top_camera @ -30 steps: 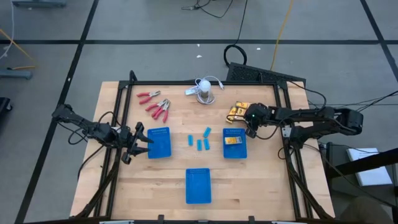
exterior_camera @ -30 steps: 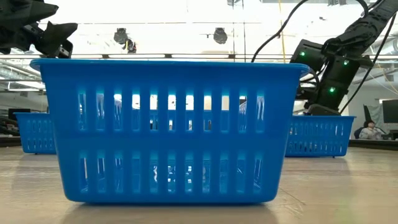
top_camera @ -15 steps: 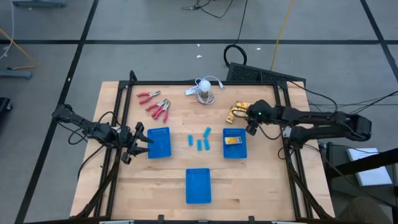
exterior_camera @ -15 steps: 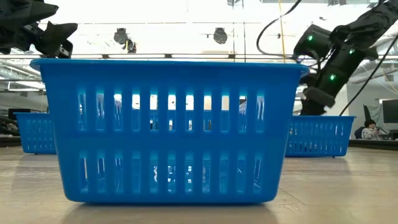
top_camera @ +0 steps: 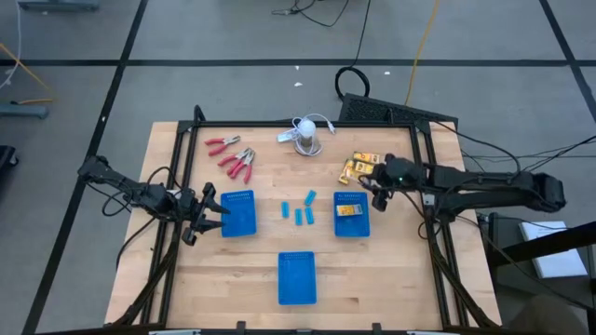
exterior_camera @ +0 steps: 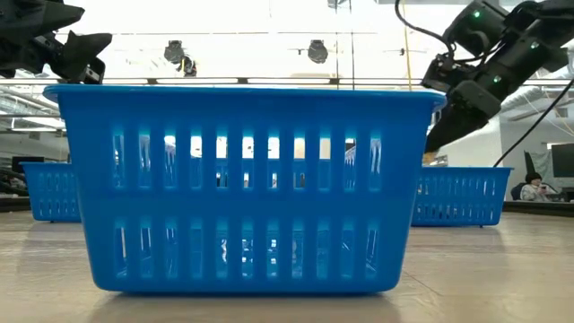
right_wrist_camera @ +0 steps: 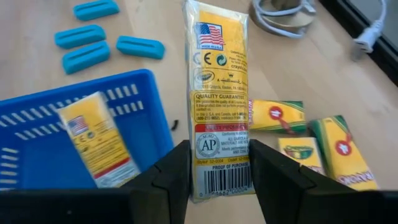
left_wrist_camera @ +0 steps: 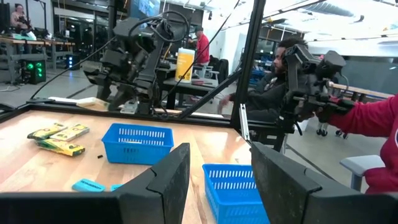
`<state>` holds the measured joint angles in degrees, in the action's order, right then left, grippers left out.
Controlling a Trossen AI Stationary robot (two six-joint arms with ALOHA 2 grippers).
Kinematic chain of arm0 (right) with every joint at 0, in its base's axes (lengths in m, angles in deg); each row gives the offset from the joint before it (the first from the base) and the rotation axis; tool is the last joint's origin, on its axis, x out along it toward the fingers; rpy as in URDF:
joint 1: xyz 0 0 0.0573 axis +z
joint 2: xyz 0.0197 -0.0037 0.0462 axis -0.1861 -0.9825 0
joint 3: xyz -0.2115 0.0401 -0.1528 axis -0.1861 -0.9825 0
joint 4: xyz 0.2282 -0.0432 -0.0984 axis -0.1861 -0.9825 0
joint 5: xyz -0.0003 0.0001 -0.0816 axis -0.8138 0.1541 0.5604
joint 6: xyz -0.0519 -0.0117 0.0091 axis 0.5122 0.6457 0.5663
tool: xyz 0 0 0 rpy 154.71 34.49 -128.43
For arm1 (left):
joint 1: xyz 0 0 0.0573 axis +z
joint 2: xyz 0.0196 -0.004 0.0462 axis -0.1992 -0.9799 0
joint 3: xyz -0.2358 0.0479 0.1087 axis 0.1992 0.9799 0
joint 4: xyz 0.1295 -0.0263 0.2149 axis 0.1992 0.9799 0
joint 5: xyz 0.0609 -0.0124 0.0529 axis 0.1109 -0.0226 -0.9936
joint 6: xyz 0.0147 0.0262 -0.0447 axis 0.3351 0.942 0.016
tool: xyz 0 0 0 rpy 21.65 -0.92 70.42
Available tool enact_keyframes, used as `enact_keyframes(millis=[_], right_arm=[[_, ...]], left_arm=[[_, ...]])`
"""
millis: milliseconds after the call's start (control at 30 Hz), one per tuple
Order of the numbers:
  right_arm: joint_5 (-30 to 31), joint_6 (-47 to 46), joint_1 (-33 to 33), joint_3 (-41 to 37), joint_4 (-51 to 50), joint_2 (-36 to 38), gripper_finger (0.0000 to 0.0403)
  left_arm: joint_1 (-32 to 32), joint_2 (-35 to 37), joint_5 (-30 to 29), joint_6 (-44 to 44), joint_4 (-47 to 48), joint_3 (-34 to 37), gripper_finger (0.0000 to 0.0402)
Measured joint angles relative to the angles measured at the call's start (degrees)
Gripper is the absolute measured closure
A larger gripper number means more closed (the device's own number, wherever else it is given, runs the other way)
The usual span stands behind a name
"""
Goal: Pick & Place School Supplies
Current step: Put the yellow crayon box into the top right blue bin
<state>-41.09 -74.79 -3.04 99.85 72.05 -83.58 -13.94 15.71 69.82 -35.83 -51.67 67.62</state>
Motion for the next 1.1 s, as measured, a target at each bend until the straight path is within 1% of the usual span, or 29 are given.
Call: enact_keyframes(millis=[500,667,833,1100], right_arm=[[0.0,-1.5,5.3,0.0,1.5,0.0,0.0261],[-0.1,-1.7,8.3,0.0,1.7,0.0,0.0261],[-0.1,-4.9,11.6,0.0,2.5,0.0,0.0261],[0.0,-7.5,18.2,0.0,6.9,-0.3,0.0261]], left_arm=[[0.0,0.0,0.0,0.0,0.0,0.0,0.0229],[0.0,0.0,0.0,0.0,0.0,0.0,0.0229],[0.0,0.0,0.0,0.0,0.0,0.0,0.0229],[0.0,0.0,0.0,0.0,0.0,0.0,0.0229]])
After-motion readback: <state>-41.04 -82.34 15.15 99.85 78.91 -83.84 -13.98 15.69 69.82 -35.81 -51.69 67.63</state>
